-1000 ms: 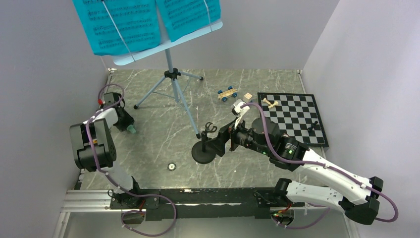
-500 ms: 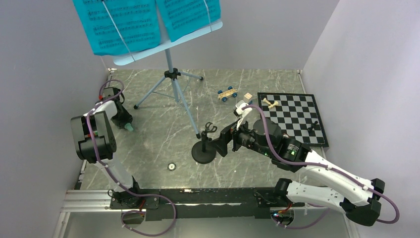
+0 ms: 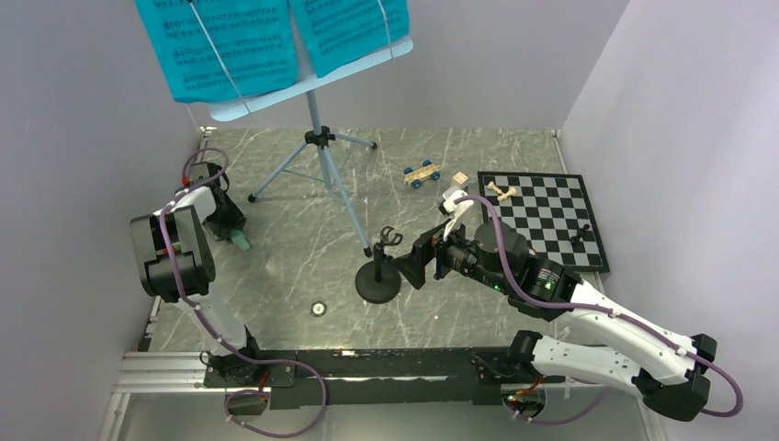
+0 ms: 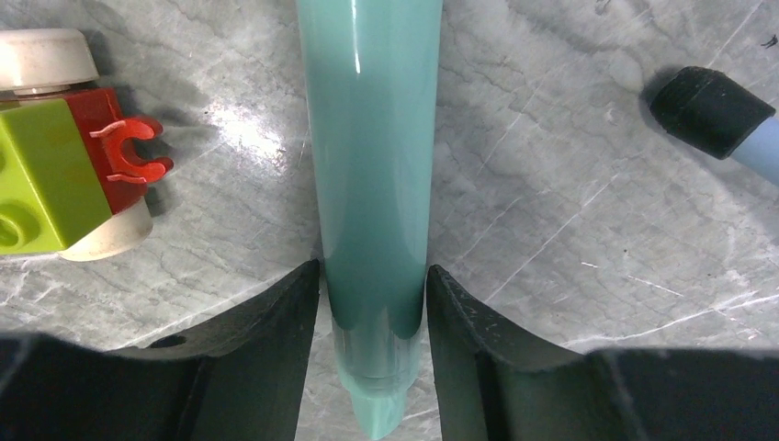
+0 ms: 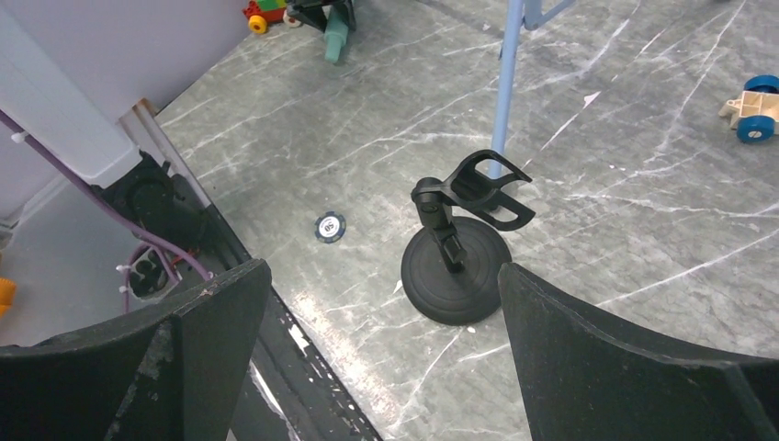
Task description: Pack up the instrument practice props
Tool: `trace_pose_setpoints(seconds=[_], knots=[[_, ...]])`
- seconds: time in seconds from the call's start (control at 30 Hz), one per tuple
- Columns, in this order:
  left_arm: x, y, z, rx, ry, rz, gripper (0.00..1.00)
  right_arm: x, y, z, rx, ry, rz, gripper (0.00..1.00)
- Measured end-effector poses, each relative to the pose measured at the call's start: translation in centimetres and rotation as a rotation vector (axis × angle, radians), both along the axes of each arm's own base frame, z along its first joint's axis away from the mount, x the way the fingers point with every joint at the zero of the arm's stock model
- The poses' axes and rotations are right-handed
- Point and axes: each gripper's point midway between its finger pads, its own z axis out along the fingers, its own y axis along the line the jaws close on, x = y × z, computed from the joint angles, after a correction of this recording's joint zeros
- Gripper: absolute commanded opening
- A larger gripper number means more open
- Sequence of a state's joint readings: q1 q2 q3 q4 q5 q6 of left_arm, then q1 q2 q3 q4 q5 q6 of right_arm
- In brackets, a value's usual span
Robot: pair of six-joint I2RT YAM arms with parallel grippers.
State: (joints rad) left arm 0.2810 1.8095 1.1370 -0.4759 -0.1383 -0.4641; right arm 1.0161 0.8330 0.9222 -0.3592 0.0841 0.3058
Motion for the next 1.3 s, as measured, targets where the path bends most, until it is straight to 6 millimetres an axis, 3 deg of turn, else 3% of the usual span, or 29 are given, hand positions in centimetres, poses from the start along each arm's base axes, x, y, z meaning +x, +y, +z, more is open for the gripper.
trace_pose_setpoints(seconds=[0.33,0.4,0.43,0.5,0.7,0.8,0.87,1.0,1.07,1.3], knots=[[0.0,-0.2,0.2,-0.01,-0.011,-0.002,0.57,0.2,-0.2,-0.2,-0.008,0.0,-0.015,1.0],[-0.4,-0.7,0.9,-0.028,-0.024,-0.005,0.62,0.2,-0.2,-0.3,-0.012,0.003,-0.014,1.0],[-0.5,-0.9,1.5,-0.032,-0.038,-0.006,0.72,0.2,-0.1,-0.4,-0.014,0.004,-0.014,1.0],[-0.4,-1.3,3.5,-0.035,-0.089,-0.008,0.77,0.3,0.0,-0.6,-0.021,0.009,-0.013,1.0],[0.3,-3.2,14.0,-0.026,-0.409,-0.044,0.8,0.5,0.4,-1.4,-0.041,0.026,-0.012,1.0],[-1.0,-6.1,17.6,-0.034,-0.544,-0.101,0.8,0.5,0.4,-1.4,-0.038,0.029,-0.017,1.0],[-2.6,-9.9,18.4,-0.055,-0.617,-0.187,0.81,0.6,0.3,-1.4,-0.038,0.031,-0.023,1.0],[-7.3,-18.9,17.7,-0.151,-0.73,-0.448,0.89,0.8,0.2,-1.5,-0.038,0.034,-0.042,1.0],[-9.1,-21.5,17.1,-0.189,-0.775,-0.547,0.99,0.9,0.2,-1.6,-0.04,0.039,-0.052,1.0],[-13.1,-28.6,16.9,-0.281,-0.964,-0.879,0.99,2.1,0.0,-3.2,-0.062,0.073,-0.12,1.0]])
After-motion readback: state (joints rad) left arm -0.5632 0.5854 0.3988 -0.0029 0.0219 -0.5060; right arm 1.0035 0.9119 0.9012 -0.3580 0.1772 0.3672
